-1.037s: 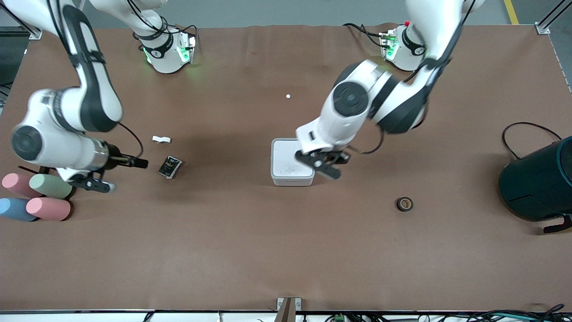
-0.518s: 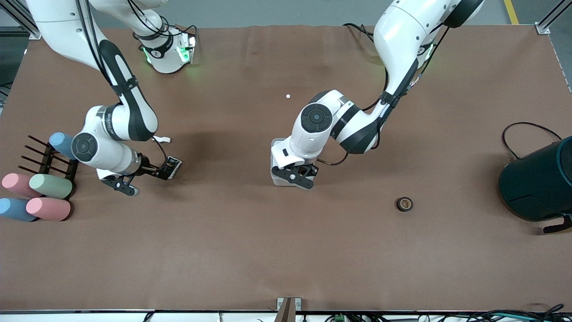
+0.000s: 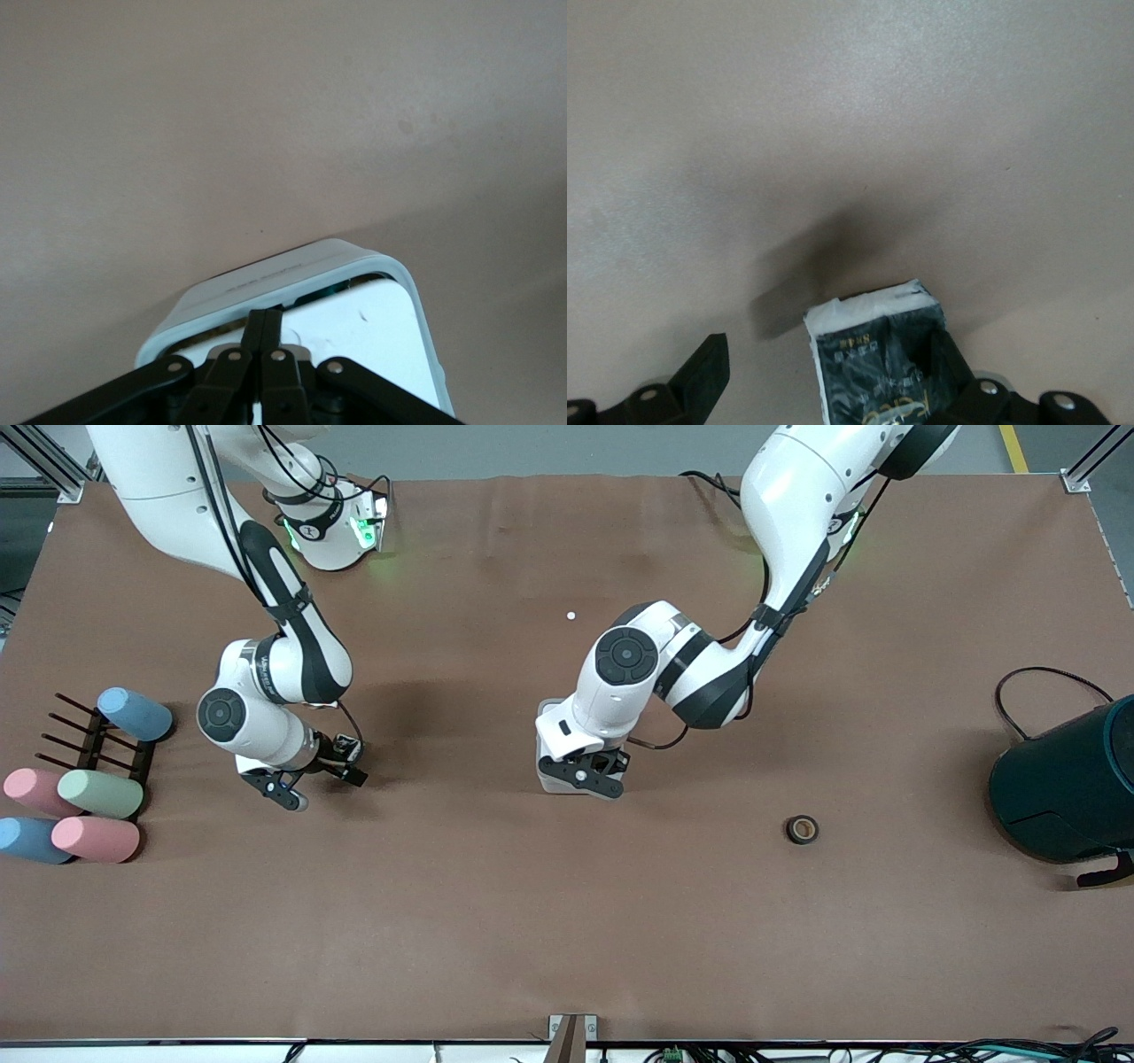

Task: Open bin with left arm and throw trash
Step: 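Flip open the bin lid with the left gripper while the right gripper grasps the packet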

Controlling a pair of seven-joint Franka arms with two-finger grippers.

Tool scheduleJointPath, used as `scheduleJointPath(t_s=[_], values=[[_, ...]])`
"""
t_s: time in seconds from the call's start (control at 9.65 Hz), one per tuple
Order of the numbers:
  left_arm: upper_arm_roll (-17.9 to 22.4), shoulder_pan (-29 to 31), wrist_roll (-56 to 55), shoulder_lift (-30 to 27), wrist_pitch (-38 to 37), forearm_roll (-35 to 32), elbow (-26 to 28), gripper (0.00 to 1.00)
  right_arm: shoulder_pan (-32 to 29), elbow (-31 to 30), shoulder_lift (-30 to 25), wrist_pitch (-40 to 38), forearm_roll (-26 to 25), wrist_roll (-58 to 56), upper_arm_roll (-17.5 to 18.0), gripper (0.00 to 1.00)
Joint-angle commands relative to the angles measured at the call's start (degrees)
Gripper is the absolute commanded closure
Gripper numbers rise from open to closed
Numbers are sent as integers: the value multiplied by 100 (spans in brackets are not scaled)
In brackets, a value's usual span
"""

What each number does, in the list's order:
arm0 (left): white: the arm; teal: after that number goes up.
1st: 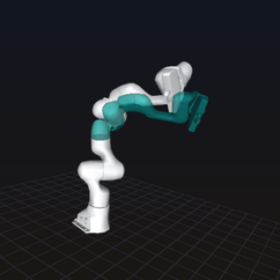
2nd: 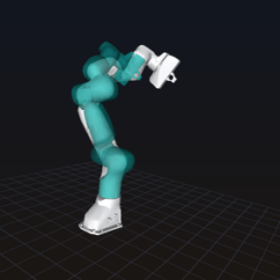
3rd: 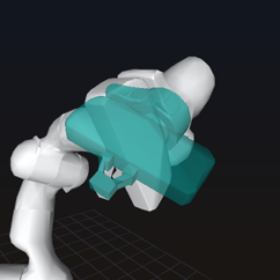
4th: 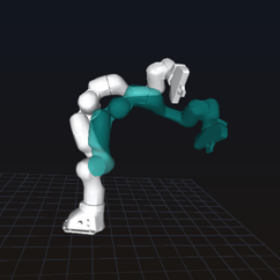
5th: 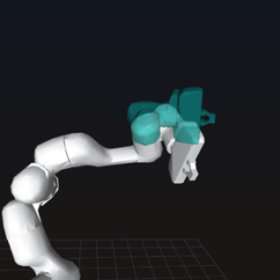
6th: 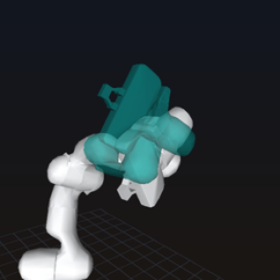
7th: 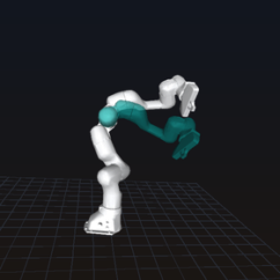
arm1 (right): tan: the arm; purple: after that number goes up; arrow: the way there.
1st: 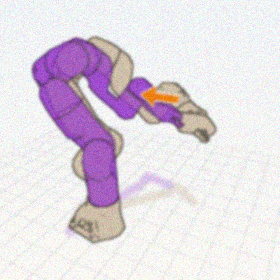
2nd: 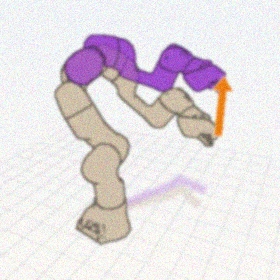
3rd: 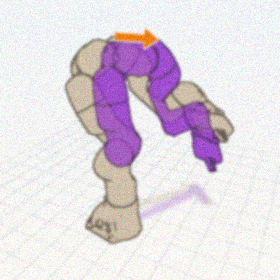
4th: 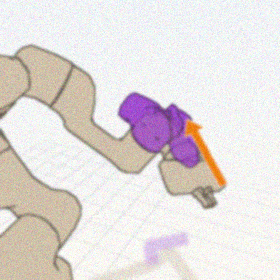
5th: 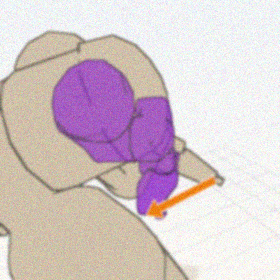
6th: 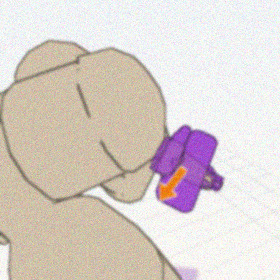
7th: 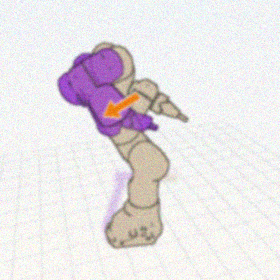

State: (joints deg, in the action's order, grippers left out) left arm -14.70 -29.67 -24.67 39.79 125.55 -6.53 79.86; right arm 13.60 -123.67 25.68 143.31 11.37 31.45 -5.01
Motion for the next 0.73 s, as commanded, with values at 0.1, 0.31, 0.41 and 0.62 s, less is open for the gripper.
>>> scheduleJointPath(t_s=[0.1,0.31,0.41,0.62], values=[[-24,731,950,-734,-1171,-68,65,98,11,-79,-10,30,76,-24,-27,1],[-33,1407,2503,-772,-1533,-67,91,93,-15,-79,-10,-22,76,-313,-36,28],[-33,1785,3320,-667,-1490,-85,83,84,-15,-70,-10,-110,67,-341,-36,49],[-33,2541,4885,-194,-1149,-76,118,74,-24,-61,-19,-215,76,-341,-36,72]])
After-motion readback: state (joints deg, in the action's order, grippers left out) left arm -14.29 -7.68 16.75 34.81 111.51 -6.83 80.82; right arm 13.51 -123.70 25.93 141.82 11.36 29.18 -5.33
